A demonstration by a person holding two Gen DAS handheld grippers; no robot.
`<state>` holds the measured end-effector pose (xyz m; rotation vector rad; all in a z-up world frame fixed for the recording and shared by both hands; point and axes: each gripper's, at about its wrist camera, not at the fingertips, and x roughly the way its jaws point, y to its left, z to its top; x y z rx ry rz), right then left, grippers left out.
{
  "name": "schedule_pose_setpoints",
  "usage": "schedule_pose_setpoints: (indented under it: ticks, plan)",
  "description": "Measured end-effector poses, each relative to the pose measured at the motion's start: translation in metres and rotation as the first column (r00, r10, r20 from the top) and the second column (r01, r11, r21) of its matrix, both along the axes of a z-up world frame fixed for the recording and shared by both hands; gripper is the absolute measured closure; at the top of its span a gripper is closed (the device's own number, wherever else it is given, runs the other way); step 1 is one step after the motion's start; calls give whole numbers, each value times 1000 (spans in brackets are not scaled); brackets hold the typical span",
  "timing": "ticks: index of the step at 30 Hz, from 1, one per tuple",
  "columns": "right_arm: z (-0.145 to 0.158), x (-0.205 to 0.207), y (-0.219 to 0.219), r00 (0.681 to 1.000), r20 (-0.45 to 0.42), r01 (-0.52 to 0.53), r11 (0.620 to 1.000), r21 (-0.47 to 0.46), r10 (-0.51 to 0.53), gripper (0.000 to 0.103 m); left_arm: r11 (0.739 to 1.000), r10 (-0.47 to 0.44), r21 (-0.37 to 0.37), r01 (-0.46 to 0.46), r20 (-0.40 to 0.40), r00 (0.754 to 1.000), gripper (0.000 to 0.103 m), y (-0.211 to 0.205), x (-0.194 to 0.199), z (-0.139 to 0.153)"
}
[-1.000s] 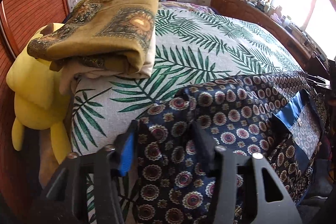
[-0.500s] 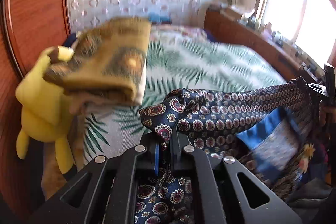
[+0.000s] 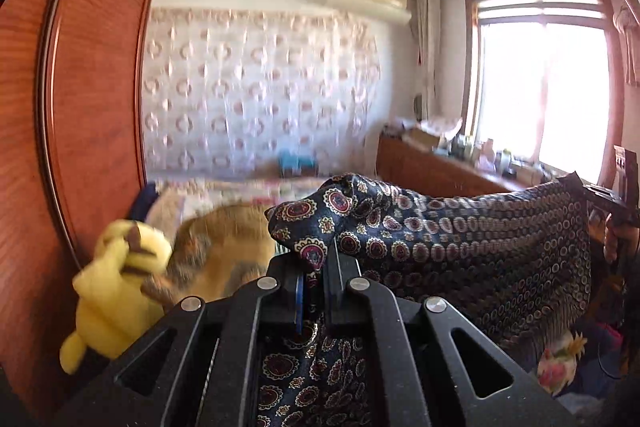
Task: Fold small clothes
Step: 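Grasp the shirt hem with both grippers and lift it up, then fold the lifted hem over toward the collar with both grippers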
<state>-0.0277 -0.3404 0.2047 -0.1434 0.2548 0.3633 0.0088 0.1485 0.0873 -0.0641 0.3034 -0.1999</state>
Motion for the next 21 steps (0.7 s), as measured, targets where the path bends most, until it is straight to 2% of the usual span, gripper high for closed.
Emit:
schedule_pose_setpoints:
  ticks: [4, 7, 11, 14, 15, 16, 17, 18, 19, 20, 21]
  plan:
    - [22, -6, -3, 998, 54, 14, 1000, -15, -13, 98, 1000, 7, -3, -7, 27, 1000, 96, 4, 18, 16]
    - [30, 7, 1, 997, 73, 28, 999, -32, -26, 98, 999, 29, 38, -30, 25, 999, 96, -1, 47, 22]
    - [30, 60, 23, 996, 67, 71, 994, -81, -66, 98, 996, 53, 70, -52, -19, 998, 96, -3, 100, 16]
    - [11, 113, 62, 994, 22, 104, 987, -120, -103, 98, 993, 71, 104, -64, -60, 996, 95, -3, 148, -2]
    - [10, 119, 76, 992, 7, 123, 983, -134, -123, 98, 989, 81, 127, -71, -80, 993, 91, -3, 169, -15]
    - [3, 136, 82, 988, -10, 148, 979, -141, -151, 96, 988, 82, 140, -68, -102, 991, 87, -5, 182, -25]
    - [-6, 154, 89, 983, -36, 171, 975, -141, -178, 87, 987, 75, 152, -54, -132, 988, 84, -5, 195, -36]
    - [-17, 171, 98, 976, -65, 194, 968, -156, -206, 79, 986, 73, 159, -45, -171, 983, 75, -3, 211, -51]
    - [-28, 186, 105, 966, -97, 219, 959, -179, -239, 63, 985, 77, 169, -43, -202, 976, 67, -4, 219, -62]
    - [-43, 202, 110, 952, -138, 244, 949, -201, -274, 53, 984, 77, 177, -37, -224, 971, 63, -4, 224, -71]
    - [-56, 213, 114, 942, -169, 254, 945, -208, -290, 53, 984, 71, 176, -30, -235, 969, 59, -5, 224, -76]
